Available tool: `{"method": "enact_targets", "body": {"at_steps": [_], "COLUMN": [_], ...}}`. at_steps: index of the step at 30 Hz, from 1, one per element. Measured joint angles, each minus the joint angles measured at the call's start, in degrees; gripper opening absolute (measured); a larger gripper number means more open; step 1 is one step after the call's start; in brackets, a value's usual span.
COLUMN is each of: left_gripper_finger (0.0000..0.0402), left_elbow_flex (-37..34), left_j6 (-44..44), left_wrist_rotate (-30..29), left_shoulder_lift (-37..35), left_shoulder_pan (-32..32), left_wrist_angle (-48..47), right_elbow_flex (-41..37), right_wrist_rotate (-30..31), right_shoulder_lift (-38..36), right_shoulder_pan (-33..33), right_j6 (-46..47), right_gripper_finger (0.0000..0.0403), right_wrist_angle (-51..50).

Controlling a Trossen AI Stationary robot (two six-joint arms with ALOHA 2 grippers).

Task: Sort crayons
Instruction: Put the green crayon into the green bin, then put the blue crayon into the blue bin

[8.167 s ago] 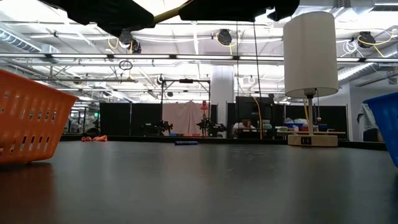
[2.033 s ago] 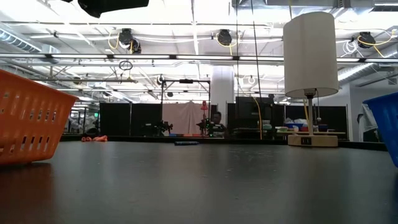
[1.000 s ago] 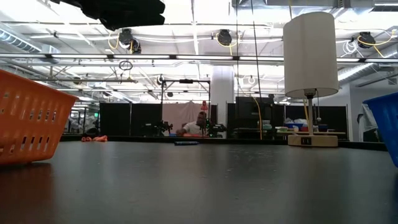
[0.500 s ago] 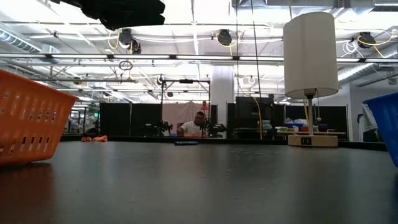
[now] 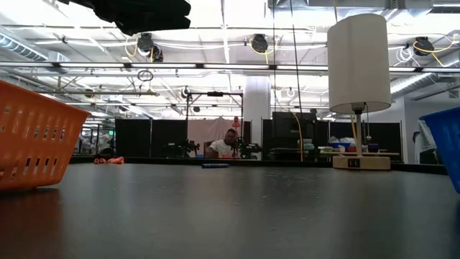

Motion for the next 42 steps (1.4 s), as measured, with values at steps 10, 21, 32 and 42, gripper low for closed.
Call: {"method": "enact_targets", "body": {"at_steps": [10, 21, 32, 42], "left_gripper_finger": [0.0251, 0.0251, 0.0251, 0.025], "left_elbow_flex": [0.0, 0.0, 0.0, 0.0], "left_j6": [0.4, -0.8, -12.7, -14.6], "left_wrist_rotate": [0.0, -14.4, -8.5, 4.7], "left_shoulder_lift": [0.0, 0.0, 0.0, 0.0], "left_shoulder_pan": [0.0, 1.3, 10.1, 24.3], "left_wrist_angle": [0.0, -0.2, -6.6, -7.5], "right_elbow_flex": [0.0, 0.0, -4.5, -14.4], "right_wrist_rotate": [18.2, 58.1, 73.9, 75.5], "right_shoulder_lift": [-7.8, -8.4, -8.0, -8.0], "right_shoulder_pan": [-2.1, -12.2, -18.9, -22.5], "right_j6": [2.4, -21.6, -36.2, -34.4], "right_gripper_finger": [0.0136, 0.0135, 0.0134, 0.0134], "right_wrist_angle": [0.1, 7.3, 17.8, 20.3]}}
